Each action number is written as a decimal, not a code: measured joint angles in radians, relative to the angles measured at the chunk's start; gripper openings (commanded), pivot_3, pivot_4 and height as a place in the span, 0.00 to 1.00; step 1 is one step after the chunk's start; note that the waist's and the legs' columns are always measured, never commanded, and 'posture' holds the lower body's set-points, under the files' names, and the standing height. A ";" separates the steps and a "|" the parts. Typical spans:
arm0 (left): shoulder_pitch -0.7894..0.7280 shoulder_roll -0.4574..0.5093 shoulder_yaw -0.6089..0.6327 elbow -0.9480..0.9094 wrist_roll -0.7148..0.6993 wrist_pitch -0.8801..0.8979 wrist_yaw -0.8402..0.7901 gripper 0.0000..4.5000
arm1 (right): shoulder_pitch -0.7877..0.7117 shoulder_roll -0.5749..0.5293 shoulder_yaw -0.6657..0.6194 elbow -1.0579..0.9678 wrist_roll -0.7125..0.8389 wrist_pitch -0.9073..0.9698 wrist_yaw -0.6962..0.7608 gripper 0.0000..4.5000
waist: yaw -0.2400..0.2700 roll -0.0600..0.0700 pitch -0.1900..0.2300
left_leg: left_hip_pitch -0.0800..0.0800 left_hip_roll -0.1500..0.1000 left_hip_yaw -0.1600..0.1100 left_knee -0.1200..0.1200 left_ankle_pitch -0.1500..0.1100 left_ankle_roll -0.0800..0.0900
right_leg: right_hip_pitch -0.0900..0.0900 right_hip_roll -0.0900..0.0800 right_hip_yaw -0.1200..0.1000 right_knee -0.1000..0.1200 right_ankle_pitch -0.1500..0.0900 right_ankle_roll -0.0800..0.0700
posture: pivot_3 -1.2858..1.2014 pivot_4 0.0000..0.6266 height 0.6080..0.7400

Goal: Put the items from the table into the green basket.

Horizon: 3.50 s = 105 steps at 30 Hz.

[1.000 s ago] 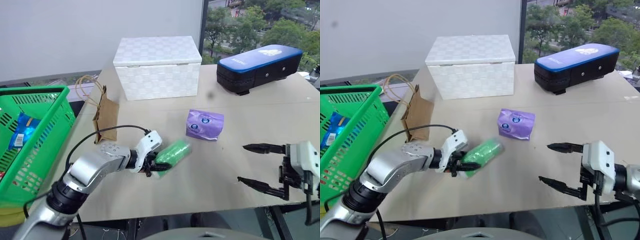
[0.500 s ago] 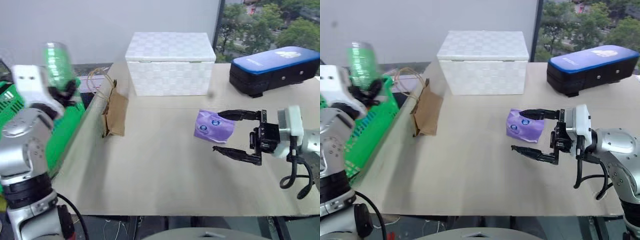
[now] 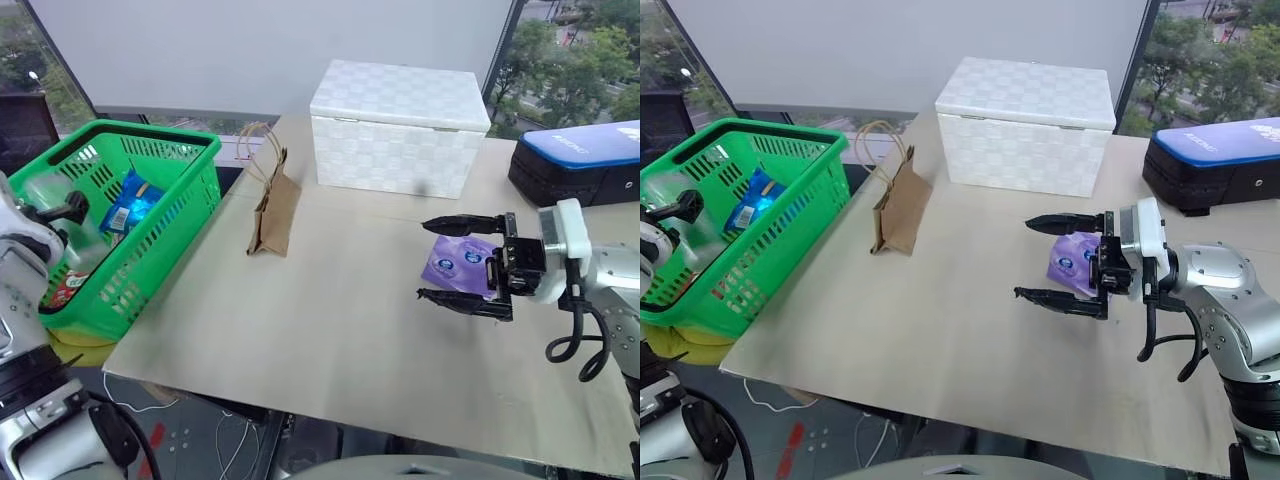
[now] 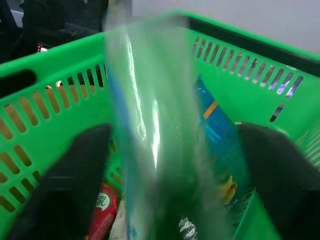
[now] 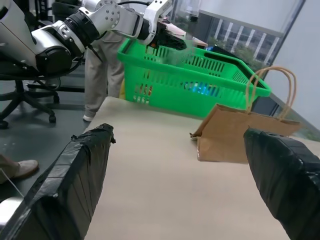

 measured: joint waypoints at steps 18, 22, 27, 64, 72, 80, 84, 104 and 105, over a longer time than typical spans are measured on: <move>-0.196 -0.137 -0.740 -0.190 -0.379 0.333 -0.389 1.00 | 0.484 -0.089 -0.293 -0.157 -0.057 0.023 -0.116 1.00 | -0.114 0.013 0.000 | 0.001 -0.001 0.002 0.004 0.001 -0.001 | 0.004 0.005 0.003 0.001 0.000 0.000 | 0.46 0.06 1.00; -0.350 -0.262 -0.773 0.025 -0.356 0.362 -0.404 1.00 | 0.581 -0.073 -0.348 -0.221 -0.071 0.022 -0.153 1.00 | -0.170 0.015 0.003 | 0.007 -0.001 0.004 0.008 0.001 0.000 | 0.013 0.016 0.006 0.000 -0.001 0.001 | 0.43 0.06 1.00; -0.435 -0.307 -0.908 0.182 -0.220 0.185 -0.527 1.00 | 0.680 -0.041 -0.407 -0.291 -0.078 0.020 -0.202 1.00 | -0.252 0.020 0.005 | 0.009 0.002 0.011 0.008 0.001 0.000 | 0.017 0.017 0.016 0.000 -0.003 0.004 | 0.41 0.07 1.00; -0.328 -0.420 -1.047 0.446 0.261 -0.470 -0.734 0.01 | 0.758 -0.023 -0.473 -0.395 -0.064 0.038 -0.298 1.00 | -0.371 0.024 0.014 | 0.009 0.002 0.014 0.007 -0.002 0.004 | 0.016 0.019 0.030 -0.001 -0.005 0.012 | 0.39 0.06 1.00; -0.265 -0.401 -0.951 0.370 0.209 -0.456 -0.765 0.01 | 0.744 -0.024 -0.472 -0.394 -0.065 0.038 -0.305 1.00 | -0.372 0.024 0.014 | 0.009 0.002 0.013 0.007 -0.002 0.004 | 0.016 0.019 0.030 -0.001 -0.005 0.012 | 0.40 0.05 1.00; -0.223 -0.216 -0.895 0.122 0.152 -0.419 -0.893 0.70 | 0.716 -0.026 -0.462 -0.384 -0.067 0.038 -0.301 1.00 | -0.362 0.025 0.015 | 0.009 0.002 0.013 0.007 -0.002 0.004 | 0.016 0.018 0.029 -0.001 -0.005 0.012 | 0.41 0.05 1.00; -0.231 -0.183 -0.921 0.110 0.161 -0.427 -0.951 0.99 | 0.699 -0.030 -0.447 -0.378 -0.066 0.038 -0.298 1.00 | -0.360 0.025 0.015 | 0.009 0.002 0.013 0.008 -0.002 0.004 | 0.016 0.018 0.029 -0.001 -0.005 0.012 | 0.42 0.05 1.00; -0.735 -0.434 -1.279 0.946 0.632 -1.279 -1.095 0.99 | 0.773 -0.009 -0.445 -0.409 -0.068 0.038 -0.313 1.00 | -0.350 0.024 0.015 | 0.007 0.000 0.016 0.009 -0.007 0.012 | 0.016 0.025 0.038 -0.002 -0.008 0.017 | 0.38 0.05 1.00; -0.758 -0.458 -1.291 1.009 0.666 -1.306 -1.066 0.99 | 0.780 -0.008 -0.450 -0.410 -0.068 0.038 -0.315 1.00 | -0.357 0.024 0.015 | 0.006 0.000 0.016 0.009 -0.007 0.013 | 0.016 0.026 0.040 -0.002 -0.009 0.018 | 0.38 0.05 1.00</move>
